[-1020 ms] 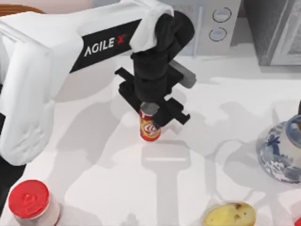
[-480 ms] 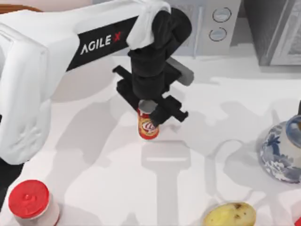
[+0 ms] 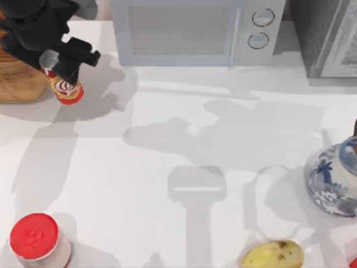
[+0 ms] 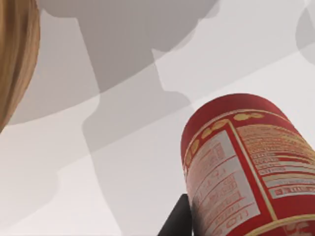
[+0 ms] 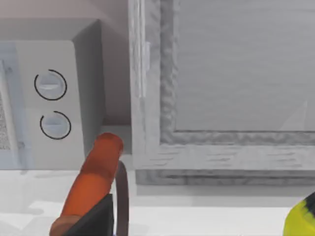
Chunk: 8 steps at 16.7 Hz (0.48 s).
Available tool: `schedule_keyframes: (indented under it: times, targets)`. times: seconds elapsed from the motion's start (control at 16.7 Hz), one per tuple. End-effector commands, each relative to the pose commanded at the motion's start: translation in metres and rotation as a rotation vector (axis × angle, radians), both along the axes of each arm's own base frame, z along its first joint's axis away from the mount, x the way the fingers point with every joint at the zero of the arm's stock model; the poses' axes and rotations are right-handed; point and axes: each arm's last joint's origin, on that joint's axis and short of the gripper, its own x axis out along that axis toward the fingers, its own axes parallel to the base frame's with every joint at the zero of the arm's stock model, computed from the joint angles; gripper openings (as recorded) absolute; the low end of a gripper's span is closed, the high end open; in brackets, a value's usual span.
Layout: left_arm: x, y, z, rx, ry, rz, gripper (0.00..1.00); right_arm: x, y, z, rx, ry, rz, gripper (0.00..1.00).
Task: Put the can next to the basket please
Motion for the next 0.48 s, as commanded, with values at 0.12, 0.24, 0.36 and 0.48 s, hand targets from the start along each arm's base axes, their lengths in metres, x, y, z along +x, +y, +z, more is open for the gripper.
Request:
schedule_keyframes:
  times: [0.12,0.24,0.36,0.48]
  targets:
    - [-0.005,0.063,-0.001,0.006,0.011,0.126,0.0,0.0,0.0,0.0,0.0,0.0,0.0,1.0]
    - [-0.012,0.122,-0.013,0.016,0.026,0.257,0.0,0.0,0.0,0.0,0.0,0.0,0.0,1.0]
    - [-0.022,0.169,-0.038,0.025,0.061,0.364,0.0,0.0,0.0,0.0,0.0,0.0,0.0,1.0]
    - [-0.031,0.199,-0.067,0.028,0.109,0.437,0.0,0.0,0.0,0.0,0.0,0.0,0.0,1.0]
